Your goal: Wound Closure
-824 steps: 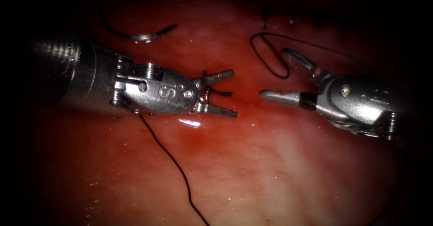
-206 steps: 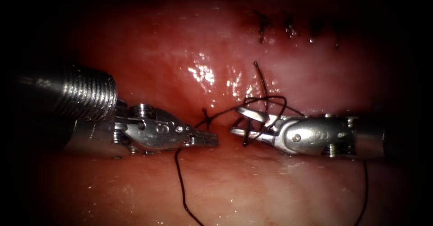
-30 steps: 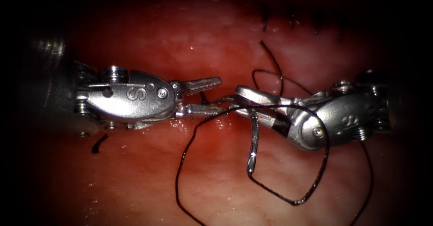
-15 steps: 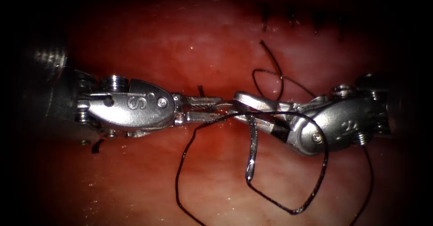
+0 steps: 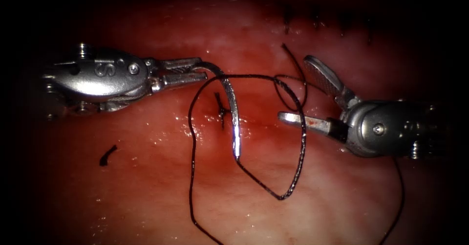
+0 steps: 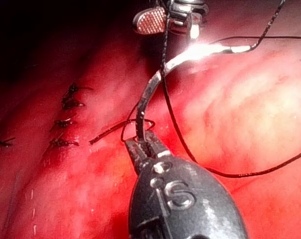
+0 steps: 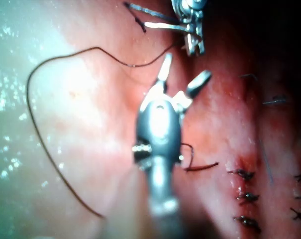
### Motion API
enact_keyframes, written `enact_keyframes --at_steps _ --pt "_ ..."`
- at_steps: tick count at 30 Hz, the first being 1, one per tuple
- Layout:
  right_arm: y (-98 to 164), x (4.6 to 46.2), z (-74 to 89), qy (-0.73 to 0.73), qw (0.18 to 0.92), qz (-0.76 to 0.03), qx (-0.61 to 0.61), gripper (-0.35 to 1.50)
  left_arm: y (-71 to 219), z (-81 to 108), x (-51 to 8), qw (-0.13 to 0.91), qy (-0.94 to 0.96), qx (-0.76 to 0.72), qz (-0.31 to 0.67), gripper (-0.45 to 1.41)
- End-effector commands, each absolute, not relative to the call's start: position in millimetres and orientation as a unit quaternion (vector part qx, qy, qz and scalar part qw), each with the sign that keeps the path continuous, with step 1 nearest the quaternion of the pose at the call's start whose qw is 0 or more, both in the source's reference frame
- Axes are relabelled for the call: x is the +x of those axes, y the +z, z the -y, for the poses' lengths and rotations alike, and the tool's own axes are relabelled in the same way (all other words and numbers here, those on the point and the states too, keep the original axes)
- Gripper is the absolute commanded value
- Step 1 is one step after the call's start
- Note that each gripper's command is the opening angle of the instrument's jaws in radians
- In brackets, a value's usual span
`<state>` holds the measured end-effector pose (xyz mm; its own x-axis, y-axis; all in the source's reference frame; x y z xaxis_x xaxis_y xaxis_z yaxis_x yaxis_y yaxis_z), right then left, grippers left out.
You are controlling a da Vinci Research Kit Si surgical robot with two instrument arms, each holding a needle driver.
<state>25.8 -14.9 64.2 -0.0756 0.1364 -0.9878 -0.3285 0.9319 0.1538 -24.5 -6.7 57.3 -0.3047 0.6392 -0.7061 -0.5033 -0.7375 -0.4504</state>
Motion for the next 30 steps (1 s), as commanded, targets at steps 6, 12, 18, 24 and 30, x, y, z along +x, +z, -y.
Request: enact_keyframes --at_steps 6,12,18,24,30 --pt "64.7 26.4 14.9 0.157 0.714 -0.68 -0.05 1.2 60.5 9.0 -27.8 0.388 0.761 -0.496 0.154 -0.45" --pt "65.1 27.5 15.7 0.107 0.749 -0.652 -0.047 1.15 60.7 10.3 -29.5 0.402 0.728 -0.512 0.216 -0.45" --pt "66.4 28.3 17.4 0.05 0.766 -0.641 -0.014 1.15 60.2 10.3 -29.6 0.418 0.685 -0.54 0.256 -0.45" --pt "66.5 27.0 16.9 0.024 0.765 -0.644 -0.011 1.11 60.2 10.2 -29.4 0.429 0.648 -0.56 0.288 -0.45" --pt "66.3 28.4 17.9 0.015 0.761 -0.649 -0.004 1.11 60.1 10.3 -29.7 0.431 0.633 -0.567 0.304 -0.45"
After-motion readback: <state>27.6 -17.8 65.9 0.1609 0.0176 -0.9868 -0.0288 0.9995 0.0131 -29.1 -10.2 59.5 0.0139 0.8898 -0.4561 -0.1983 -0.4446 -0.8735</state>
